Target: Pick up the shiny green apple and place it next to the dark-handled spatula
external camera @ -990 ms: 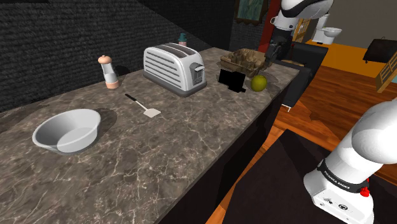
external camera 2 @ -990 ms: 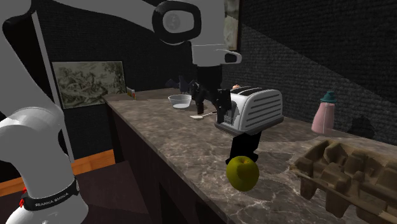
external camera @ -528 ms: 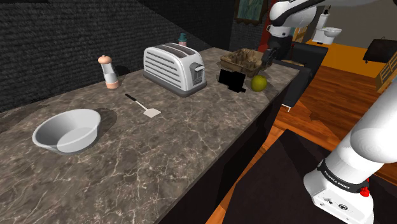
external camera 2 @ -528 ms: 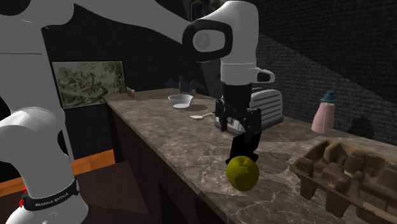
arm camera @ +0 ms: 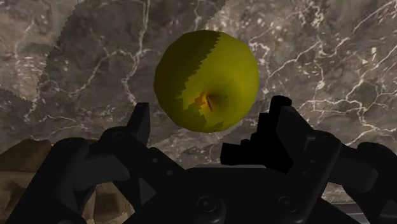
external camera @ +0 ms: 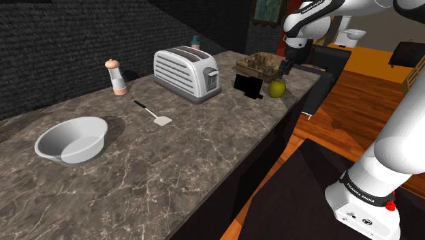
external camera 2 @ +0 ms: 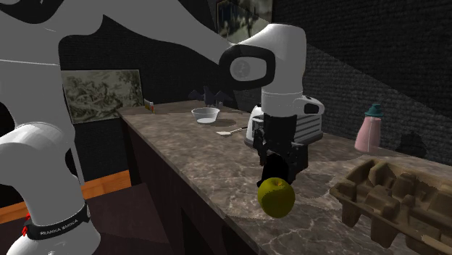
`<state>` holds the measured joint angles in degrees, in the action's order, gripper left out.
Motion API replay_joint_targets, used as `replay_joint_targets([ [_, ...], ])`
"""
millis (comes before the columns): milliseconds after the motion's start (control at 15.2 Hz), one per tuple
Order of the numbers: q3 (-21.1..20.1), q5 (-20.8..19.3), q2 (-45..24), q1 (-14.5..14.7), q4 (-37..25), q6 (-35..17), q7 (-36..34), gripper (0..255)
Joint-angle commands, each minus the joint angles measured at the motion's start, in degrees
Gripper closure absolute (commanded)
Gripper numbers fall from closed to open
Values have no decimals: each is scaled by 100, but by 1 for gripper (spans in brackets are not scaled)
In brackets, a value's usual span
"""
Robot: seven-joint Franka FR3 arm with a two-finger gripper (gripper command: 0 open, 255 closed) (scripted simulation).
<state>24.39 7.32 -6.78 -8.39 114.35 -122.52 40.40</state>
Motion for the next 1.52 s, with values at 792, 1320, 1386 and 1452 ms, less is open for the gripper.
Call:
replay_joint_targets([
  [792, -12, 60, -98, -4, 91, -181, 38, 255],
  [1320, -5, 16, -30, 2, 11, -42, 3, 255],
  [1386, -2, -5, 2, 5, -31, 28, -15, 255],
  [1452, 0, -25, 33, 8, -74, 99, -31, 255],
])
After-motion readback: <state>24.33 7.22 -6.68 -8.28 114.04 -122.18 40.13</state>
